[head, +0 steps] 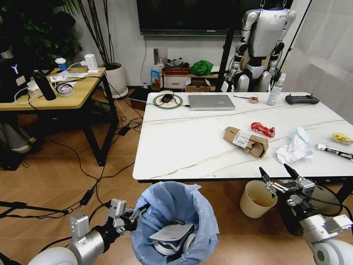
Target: Pick up the trash bin and place the trash from the table into it.
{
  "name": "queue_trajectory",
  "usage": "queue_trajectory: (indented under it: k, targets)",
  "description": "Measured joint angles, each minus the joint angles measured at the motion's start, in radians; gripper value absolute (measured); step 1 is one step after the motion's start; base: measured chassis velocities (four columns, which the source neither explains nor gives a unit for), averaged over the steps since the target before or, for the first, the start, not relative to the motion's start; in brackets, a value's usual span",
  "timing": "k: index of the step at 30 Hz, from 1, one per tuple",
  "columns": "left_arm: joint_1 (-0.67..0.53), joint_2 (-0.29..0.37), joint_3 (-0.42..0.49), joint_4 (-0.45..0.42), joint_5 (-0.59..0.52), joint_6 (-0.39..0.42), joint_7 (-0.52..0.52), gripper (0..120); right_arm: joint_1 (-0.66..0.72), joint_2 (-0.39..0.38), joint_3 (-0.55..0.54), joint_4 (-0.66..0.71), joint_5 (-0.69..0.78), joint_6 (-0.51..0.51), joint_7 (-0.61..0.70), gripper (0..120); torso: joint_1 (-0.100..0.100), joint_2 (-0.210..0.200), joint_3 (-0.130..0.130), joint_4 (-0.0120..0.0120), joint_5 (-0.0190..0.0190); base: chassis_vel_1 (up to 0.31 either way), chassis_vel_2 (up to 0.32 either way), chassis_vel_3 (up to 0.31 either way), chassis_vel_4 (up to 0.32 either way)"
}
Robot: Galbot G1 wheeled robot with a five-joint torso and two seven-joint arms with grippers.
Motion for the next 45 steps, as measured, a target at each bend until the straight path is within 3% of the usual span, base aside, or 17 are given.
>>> queue_trajectory:
  k: [45]
  targets:
    - [0.008,-0.007,0.008,-0.006,0.011,0.002,-0.001,0,-0.005,-0.016,0.0,-0.006,0.014,0.02,-0.034,100,0.0,0.0,0.0,-0.0001,0.0001,-0.084,-0.085,0.086,0.082]
